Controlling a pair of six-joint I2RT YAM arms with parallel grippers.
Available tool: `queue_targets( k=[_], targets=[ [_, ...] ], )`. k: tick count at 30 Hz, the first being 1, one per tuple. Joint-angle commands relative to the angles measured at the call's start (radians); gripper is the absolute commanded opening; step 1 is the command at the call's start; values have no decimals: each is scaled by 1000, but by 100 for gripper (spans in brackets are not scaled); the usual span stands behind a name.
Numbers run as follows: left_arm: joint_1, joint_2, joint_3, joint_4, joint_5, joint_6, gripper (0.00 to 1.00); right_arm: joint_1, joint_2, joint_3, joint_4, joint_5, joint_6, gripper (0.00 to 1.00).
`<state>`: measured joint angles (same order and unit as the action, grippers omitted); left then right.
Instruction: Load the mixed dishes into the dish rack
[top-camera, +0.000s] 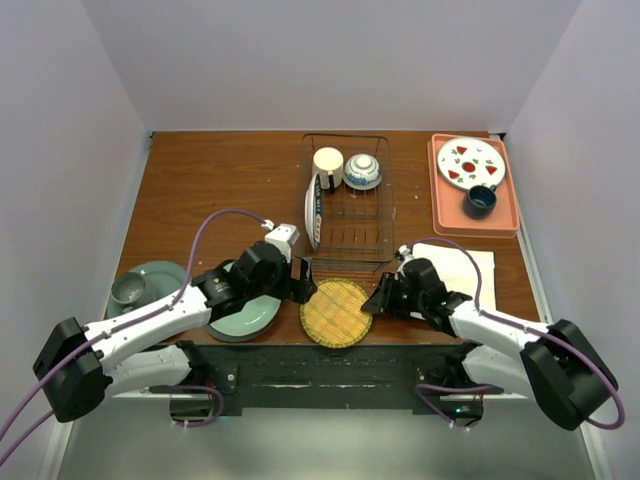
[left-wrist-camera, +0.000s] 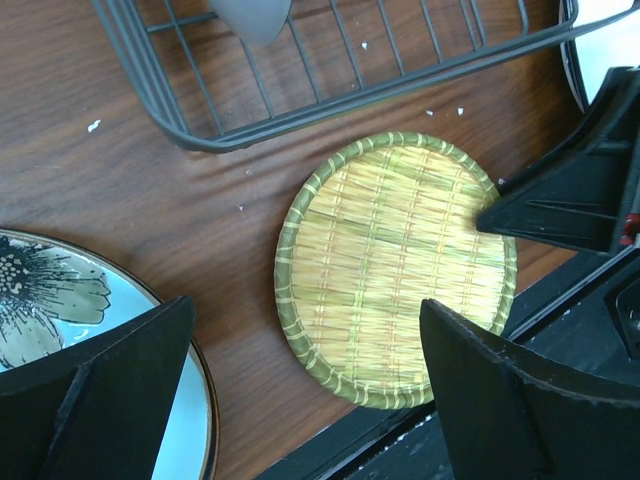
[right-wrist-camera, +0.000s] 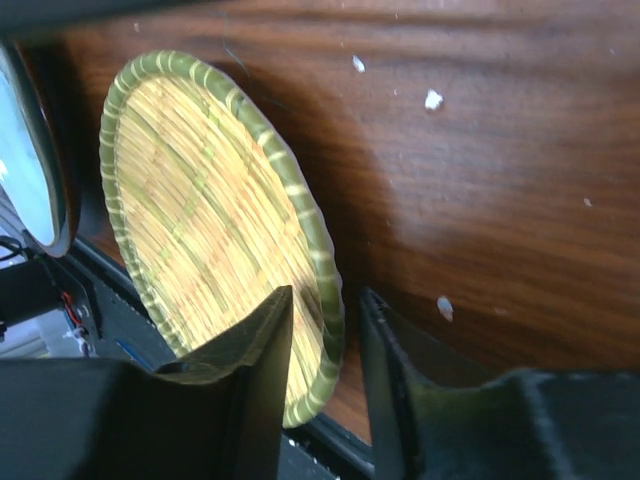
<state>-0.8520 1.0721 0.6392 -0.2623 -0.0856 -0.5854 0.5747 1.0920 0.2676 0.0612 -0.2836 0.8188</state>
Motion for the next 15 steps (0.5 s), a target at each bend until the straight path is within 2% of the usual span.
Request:
queue_targets(
  k=[1,2,4,5,6,15],
  targets=[
    [4,-50,-30,55,-48,-34,100,2,66,-25,74,0,-15,30],
    [4,-63,-42,54,-55,-39,100,2,71,-24,72,1,-14,22],
    [4,-98,-55,55,-75,-47,100,4,57,-28,60,6,-6,12],
    [4,-107,-64,54,-80,-48,100,2,46,-31,54,7,0,3],
    [2,-116,-65,52,-83,-48,100,4,11,-31,28,15,5,0],
    [4,-124,-49,14,-102,-16,100,2,-289,4,-251,46,-6,0]
  ],
)
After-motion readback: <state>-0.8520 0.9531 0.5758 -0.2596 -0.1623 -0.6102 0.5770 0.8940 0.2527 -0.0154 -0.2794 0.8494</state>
